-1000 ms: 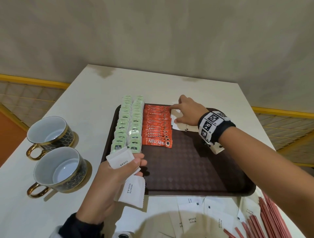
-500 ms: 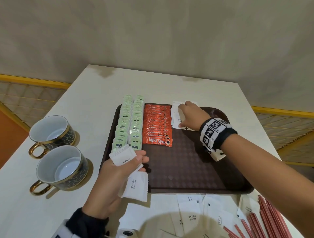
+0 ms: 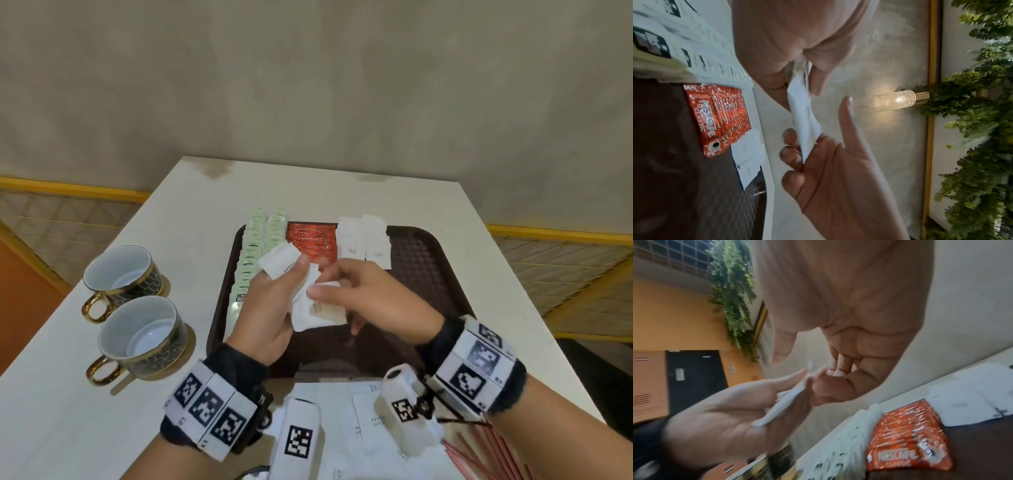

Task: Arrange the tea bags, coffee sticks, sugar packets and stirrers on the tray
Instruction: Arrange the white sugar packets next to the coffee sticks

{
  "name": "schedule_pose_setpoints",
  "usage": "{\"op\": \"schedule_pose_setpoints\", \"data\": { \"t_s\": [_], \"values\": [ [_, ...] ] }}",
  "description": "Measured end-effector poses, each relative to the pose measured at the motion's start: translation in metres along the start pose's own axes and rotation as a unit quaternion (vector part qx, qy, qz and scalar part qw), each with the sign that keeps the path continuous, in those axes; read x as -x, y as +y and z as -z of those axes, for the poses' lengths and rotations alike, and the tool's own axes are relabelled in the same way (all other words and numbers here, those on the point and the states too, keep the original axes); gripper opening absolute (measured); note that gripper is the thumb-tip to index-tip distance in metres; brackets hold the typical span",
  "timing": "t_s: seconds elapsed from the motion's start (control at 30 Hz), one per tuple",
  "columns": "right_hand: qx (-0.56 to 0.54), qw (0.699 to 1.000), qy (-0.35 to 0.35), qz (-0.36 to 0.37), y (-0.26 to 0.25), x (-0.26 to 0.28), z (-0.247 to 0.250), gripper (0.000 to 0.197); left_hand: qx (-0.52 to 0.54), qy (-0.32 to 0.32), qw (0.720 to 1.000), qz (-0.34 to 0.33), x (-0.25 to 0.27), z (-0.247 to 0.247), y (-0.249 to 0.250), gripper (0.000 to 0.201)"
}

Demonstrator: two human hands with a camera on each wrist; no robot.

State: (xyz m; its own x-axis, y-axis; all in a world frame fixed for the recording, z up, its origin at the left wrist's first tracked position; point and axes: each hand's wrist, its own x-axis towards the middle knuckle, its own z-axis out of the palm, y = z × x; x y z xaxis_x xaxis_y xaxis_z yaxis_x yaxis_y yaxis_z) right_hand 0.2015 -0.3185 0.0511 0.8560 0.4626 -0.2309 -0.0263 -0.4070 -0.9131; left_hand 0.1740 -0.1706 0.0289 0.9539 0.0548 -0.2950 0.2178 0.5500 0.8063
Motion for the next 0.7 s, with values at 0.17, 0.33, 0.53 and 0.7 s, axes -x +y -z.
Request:
{"op": "schedule_pose_setpoints", "data": {
  "t_s": [0.17, 0.33, 0.53, 0.7],
  "values": [
    [-0.037, 0.998, 0.055, 0.011, 0.011, 0.020, -0.012, 0.031, 0.054, -0.019, 0.998, 0.020, 0.011, -0.005, 0.000, 0.025],
    [-0.092, 0.991, 0.093, 0.024, 0.012, 0.038, 0.000, 0.018, 0.126, -0.048, 0.990, 0.048, 0.022, 0.002, 0.005, 0.025],
    [-0.070, 0.983, 0.151, 0.080, 0.009, 0.053, 0.017, 0.007, 0.068, -0.040, 0.996, 0.030, 0.022, 0.013, 0.000, 0.019],
    [-0.084, 0.978, 0.140, 0.129, 0.006, 0.057, 0.015, 0.010, -0.026, -0.031, 0.999, 0.011, 0.024, 0.012, -0.012, 0.028]
  ]
}}
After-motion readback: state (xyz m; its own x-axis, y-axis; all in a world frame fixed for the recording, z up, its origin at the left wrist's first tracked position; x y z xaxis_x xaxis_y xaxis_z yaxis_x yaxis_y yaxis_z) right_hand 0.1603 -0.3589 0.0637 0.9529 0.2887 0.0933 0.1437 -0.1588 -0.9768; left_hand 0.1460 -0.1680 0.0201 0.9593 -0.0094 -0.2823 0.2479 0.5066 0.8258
